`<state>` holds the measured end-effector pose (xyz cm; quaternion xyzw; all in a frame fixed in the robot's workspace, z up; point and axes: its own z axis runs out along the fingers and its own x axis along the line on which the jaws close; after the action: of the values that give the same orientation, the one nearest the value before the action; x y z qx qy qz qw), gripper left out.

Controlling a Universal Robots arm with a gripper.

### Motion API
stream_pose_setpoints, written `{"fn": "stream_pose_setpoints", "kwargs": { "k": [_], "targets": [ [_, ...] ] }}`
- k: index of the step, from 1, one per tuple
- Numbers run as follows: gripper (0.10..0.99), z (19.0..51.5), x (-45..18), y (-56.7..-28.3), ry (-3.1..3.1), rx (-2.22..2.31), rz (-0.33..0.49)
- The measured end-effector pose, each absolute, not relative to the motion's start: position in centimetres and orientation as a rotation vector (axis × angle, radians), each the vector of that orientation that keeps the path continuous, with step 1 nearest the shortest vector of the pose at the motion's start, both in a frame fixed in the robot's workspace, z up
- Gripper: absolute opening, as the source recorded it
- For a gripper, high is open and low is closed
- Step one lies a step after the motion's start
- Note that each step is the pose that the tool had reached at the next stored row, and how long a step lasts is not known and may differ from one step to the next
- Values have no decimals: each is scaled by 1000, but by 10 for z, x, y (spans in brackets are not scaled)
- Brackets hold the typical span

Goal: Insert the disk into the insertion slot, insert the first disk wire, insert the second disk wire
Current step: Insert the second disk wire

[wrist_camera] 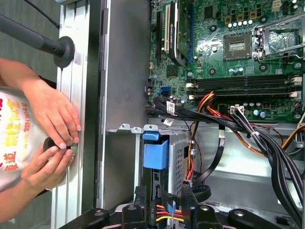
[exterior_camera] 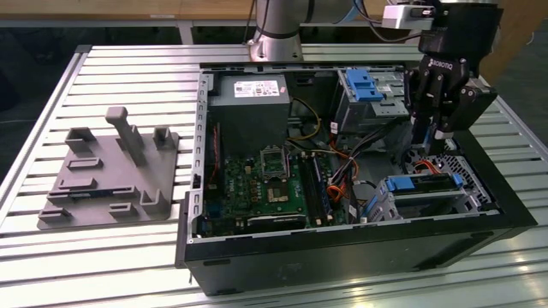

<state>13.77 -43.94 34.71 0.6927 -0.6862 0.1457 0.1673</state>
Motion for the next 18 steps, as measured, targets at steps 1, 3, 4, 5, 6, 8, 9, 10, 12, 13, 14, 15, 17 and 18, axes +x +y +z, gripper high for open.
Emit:
{"fn": "stream_pose_setpoints", "kwargs": {
  "k": [1,3,4,5,6,8,9,10,12,13,14,15,17,18],
  "targets": [
    [424,347,138,-439,-1952,1971,415],
    [408,346,138,-439,-1952,1970,416],
    [337,346,138,-439,-1952,1970,416],
    [337,346,138,-439,-1951,1970,417],
    [337,346,138,-439,-1951,1970,417],
    [337,345,139,-439,-1951,1969,417],
    [337,345,139,-439,-1951,1969,417],
    [337,345,139,-439,-1951,1969,417],
    [337,344,139,-439,-1951,1969,417],
    [337,344,139,-439,-1951,1969,417],
    [337,344,139,-439,-1951,1969,418],
    [337,343,139,-439,-1951,1969,418],
    [337,343,140,-439,-1951,1969,418],
    [337,343,140,-439,-1951,1969,418]
  ]
}}
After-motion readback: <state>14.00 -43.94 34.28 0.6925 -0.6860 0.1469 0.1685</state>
